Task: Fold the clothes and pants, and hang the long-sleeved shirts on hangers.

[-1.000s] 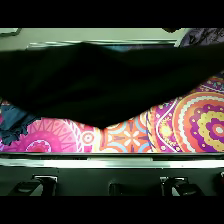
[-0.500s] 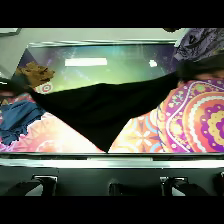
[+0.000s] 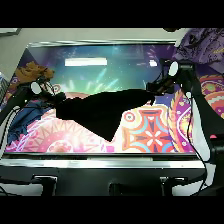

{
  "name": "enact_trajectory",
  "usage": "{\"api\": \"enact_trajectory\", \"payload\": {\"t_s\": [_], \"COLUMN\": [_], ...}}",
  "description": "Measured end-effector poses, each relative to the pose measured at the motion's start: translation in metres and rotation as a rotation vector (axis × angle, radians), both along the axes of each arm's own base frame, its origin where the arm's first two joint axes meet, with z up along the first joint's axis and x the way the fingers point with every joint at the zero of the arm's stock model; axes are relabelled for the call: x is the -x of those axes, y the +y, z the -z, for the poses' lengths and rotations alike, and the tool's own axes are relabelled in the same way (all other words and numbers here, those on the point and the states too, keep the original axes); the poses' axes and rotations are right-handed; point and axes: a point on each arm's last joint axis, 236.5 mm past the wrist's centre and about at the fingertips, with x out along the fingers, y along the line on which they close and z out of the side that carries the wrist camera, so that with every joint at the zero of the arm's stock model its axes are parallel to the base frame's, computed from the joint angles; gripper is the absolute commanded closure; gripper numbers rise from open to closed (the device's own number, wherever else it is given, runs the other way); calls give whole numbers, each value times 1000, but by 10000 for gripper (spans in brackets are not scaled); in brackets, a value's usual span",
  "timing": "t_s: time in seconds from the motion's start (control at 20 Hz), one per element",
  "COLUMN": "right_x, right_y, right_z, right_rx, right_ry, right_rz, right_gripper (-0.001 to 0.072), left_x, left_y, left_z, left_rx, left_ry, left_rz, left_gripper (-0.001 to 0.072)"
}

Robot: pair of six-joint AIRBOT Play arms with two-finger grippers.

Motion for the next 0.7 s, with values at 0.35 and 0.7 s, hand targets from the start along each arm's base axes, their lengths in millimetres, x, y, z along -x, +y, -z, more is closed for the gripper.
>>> {"api": "enact_trajectory", "payload": {"t_s": [0.35,0.7], "right_x": [4,17], "right_y": [2,1], "right_z": [-18,-35], "right_rx": [-12,-15], "right_ry": [-24,-14], "right_rz": [3,-1], "right_gripper": [683,683], "left_x": [37,139], "left_y": [40,-99], "left_z": [-79,-32], "left_rx": [13,484], "left_ry": [-46,33], "left_rz": [-30,-22], "left_gripper": [170,170]}}
